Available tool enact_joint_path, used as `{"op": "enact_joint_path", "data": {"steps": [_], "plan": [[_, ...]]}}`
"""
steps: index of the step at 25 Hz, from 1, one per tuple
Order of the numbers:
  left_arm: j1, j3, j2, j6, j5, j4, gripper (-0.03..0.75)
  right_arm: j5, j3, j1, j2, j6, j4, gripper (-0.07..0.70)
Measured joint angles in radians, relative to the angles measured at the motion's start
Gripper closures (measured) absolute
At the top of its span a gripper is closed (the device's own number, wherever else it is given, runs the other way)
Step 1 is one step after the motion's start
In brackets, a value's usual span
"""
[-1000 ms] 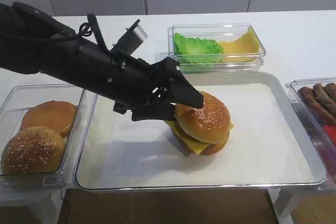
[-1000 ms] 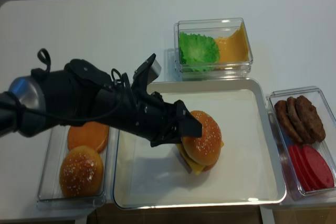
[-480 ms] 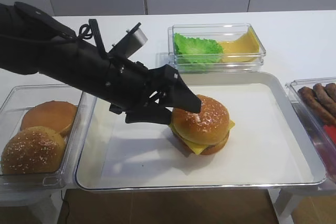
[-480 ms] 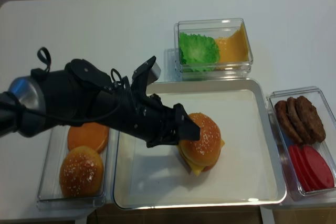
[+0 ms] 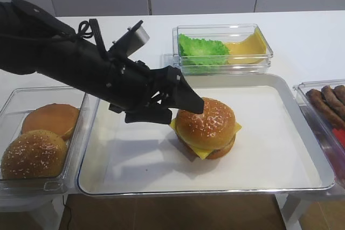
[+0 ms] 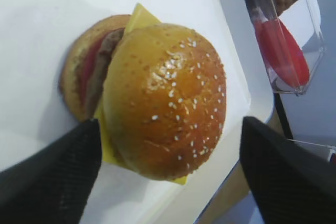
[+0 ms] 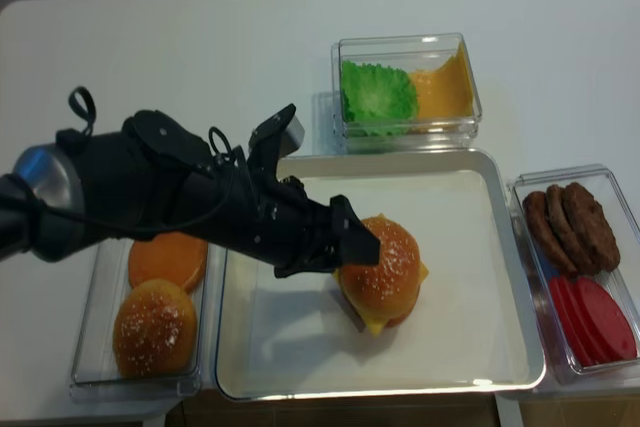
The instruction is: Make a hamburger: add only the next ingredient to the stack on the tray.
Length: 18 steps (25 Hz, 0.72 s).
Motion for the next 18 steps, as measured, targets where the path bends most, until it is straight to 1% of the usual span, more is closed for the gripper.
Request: {"op": "enact_joint_path", "data": {"steps": [4, 7, 10, 14, 16, 18], "plan": [[0.004, 0.0, -0.033, 0.0, -0.019, 0.025, 0.105, 0.0, 0.0, 0.0, 0.0, 0.0, 0.0, 0.605], [0.025, 0.0, -0.064, 0.0, -0.021, 0.036, 0.106, 0.0, 0.0, 0.0, 0.0, 0.0, 0.0, 0.605], [0.052, 0.0, -0.11, -0.028, -0.024, 0.093, 0.106, 0.0, 0.0, 0.0, 0.0, 0.0, 0.0, 0.605], [0.095, 0.0, -0.187, -0.132, -0.027, 0.262, 0.106, 0.0, 0.0, 0.0, 0.0, 0.0, 0.0, 0.605], [0.123, 0.0, -0.236, -0.217, -0.02, 0.383, 0.109, 0.0, 0.0, 0.0, 0.0, 0.0, 0.0, 0.605], [0.151, 0.0, -0.283, -0.307, 0.001, 0.501, 0.116, 0.0, 0.0, 0.0, 0.0, 0.0, 0.0, 0.605]]}}
